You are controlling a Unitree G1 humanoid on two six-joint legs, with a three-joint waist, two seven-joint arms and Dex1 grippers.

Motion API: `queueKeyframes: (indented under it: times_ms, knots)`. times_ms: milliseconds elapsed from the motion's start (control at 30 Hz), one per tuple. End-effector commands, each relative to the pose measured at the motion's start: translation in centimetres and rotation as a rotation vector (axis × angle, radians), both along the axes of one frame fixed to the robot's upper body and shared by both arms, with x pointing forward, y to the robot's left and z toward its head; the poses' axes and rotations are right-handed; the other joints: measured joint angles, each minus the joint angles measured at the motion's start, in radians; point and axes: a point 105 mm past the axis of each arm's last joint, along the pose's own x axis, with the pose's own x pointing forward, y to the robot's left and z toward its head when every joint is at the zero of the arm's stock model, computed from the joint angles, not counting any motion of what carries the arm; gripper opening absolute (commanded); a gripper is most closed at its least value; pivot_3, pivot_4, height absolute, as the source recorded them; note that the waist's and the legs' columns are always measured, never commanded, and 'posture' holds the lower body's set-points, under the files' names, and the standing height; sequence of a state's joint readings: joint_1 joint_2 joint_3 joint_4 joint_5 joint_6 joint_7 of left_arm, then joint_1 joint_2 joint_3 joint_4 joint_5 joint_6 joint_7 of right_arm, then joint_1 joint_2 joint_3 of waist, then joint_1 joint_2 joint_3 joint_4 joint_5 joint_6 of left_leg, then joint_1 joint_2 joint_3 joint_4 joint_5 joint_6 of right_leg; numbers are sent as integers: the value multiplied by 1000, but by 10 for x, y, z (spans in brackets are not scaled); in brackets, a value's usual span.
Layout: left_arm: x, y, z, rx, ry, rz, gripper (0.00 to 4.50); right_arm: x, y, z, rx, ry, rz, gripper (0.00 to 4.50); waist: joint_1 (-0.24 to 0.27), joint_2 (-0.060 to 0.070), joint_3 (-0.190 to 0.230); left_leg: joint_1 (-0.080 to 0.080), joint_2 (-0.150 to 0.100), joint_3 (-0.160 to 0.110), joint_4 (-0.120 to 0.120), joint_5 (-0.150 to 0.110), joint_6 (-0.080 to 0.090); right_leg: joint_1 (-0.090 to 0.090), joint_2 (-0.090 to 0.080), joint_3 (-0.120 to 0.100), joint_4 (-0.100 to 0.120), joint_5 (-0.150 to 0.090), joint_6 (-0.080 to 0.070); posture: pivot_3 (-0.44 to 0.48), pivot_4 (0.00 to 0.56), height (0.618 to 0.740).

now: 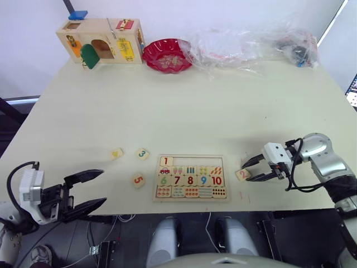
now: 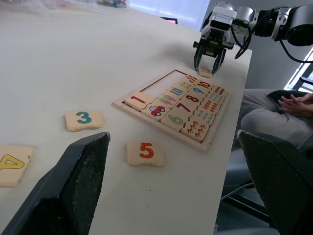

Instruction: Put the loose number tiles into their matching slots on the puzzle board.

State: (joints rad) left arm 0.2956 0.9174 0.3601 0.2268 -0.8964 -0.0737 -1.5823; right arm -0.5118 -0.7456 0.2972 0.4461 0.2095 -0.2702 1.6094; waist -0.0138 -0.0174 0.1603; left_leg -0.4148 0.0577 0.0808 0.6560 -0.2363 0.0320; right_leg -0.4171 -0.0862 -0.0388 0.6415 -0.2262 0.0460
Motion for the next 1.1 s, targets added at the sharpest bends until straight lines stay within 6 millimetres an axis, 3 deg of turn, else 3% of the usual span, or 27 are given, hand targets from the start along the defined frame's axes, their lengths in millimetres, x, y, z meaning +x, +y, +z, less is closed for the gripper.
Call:
queueKeyframes:
  times_ms: [33,167,200,433,767,1000,1100]
  knots:
    - [-2,1,8,6,-35,-25,4500,-1,2,-2,-9,4,19,2096,0,0,0,0,0,0,0,0,0,0,0,0,0,0,0,0,150,740]
    - [-2,0,8,6,-35,-26,4500,-3,2,-3,-9,5,23,978,0,0,0,0,0,0,0,0,0,0,0,0,0,0,0,0,150,740]
    - [-2,0,8,6,-34,-26,4500,-4,2,-2,-10,3,25,883,0,0,0,0,0,0,0,0,0,0,0,0,0,0,0,0,150,740]
    - [-3,1,8,5,-38,-19,4500,-1,22,38,22,-108,-109,883,0,1,1,-1,0,0,0,0,0,-1,0,0,0,0,0,0,150,740]
    - [-4,2,7,0,-45,-2,4500,6,87,95,-172,-98,-370,883,-1,2,1,-3,1,-5,0,0,0,-6,-2,0,1,0,-1,0,150,740]
    - [-6,3,6,3,-48,12,4500,8,137,111,-227,-5,-427,883,-4,1,0,-19,0,-6,3,0,-1,-20,-2,-1,4,1,-3,0,150,740]
    - [-8,3,5,2,-46,17,4500,9,155,114,-233,12,-447,883,-4,1,0,-19,0,-5,3,0,-1,-20,-1,-1,5,1,-3,0,150,740]
